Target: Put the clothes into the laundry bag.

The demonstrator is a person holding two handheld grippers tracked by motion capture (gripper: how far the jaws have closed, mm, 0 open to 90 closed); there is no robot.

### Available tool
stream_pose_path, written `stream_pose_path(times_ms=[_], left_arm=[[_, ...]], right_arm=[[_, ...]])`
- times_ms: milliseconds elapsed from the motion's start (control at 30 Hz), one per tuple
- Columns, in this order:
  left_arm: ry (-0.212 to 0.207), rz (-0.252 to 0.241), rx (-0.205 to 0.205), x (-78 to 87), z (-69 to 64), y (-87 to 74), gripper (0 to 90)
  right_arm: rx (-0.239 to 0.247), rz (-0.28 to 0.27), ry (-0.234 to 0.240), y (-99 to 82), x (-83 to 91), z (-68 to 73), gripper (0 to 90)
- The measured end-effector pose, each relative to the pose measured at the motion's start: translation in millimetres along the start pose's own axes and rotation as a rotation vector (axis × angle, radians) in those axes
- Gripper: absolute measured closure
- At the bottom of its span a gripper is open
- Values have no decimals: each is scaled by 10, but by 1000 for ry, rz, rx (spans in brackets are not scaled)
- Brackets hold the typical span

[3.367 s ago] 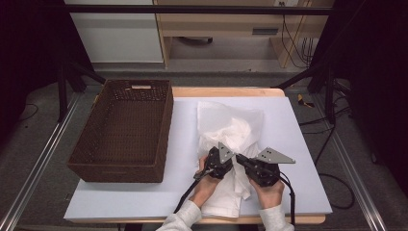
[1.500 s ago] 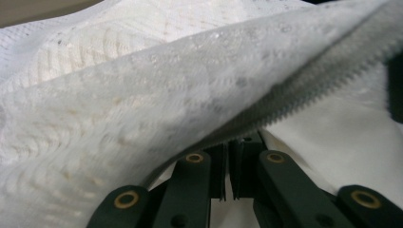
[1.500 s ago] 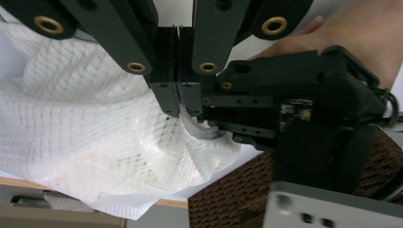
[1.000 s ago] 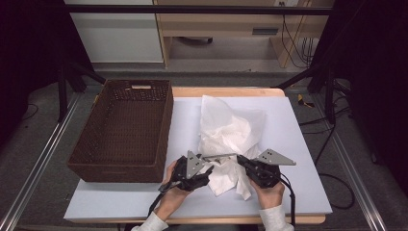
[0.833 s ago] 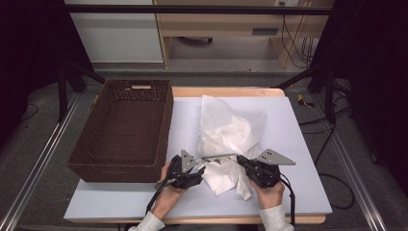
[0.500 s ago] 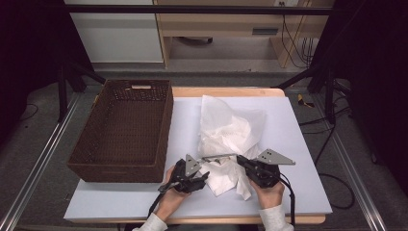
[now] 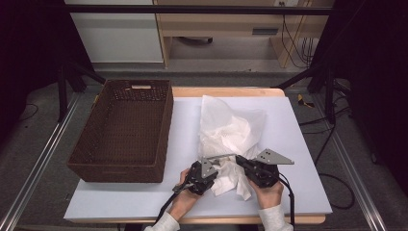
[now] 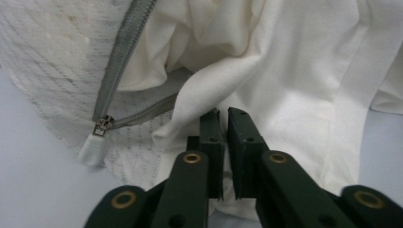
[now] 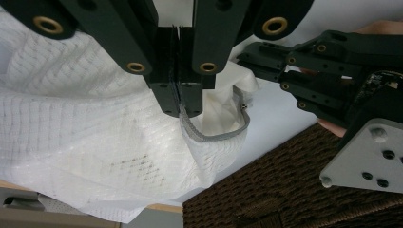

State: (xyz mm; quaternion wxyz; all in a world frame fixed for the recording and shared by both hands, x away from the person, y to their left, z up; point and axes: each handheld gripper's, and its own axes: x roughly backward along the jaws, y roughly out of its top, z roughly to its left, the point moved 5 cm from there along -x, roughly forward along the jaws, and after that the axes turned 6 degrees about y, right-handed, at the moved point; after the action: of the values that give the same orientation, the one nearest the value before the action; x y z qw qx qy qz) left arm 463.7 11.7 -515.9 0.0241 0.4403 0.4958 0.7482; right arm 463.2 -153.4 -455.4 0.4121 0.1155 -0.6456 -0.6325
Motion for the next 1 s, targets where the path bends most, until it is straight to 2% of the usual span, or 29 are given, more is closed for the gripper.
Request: stream_pose_path(times_ms=[33,100,167,200,267,333,433,600,700,800,867,933,1000], left_arm=[[-11,-6,9,23,-4,5,855],[-30,-56,24,103,-17,45,859],[-77,-112,48,203,-45,128,860],[-84,-136,45,250,-66,180,860],[-87,-162,14,316,-118,283,859],[-75,-178,-6,334,-159,375,860],[-54,-193,-15,270,-176,493,861],[-10,-173,-37,-47,-215,560,861],[31,-190,-25,-186,-230,588,860],[92,-204,-11,-289,-209,634,860],[144,-200,-24,-350,-170,654,860],[144,-190,8,-403,-143,678,858],[142,-184,2,-409,-132,685,857]], right_arm=[[2,0,-2,1,4,0,895],[1,-5,-1,7,10,-3,895],[1,-4,2,8,11,-9,894],[1,-4,1,9,5,-7,894],[4,-2,0,8,-1,0,895],[6,-6,1,12,3,0,894],[5,-7,4,21,9,9,895],[1,-13,8,35,14,14,895],[-2,-15,12,39,18,9,895],[-8,-17,11,38,31,0,895],[-19,-17,8,37,37,-2,895],[-19,-12,8,29,42,6,895],[-20,-2,5,17,41,-4,896]])
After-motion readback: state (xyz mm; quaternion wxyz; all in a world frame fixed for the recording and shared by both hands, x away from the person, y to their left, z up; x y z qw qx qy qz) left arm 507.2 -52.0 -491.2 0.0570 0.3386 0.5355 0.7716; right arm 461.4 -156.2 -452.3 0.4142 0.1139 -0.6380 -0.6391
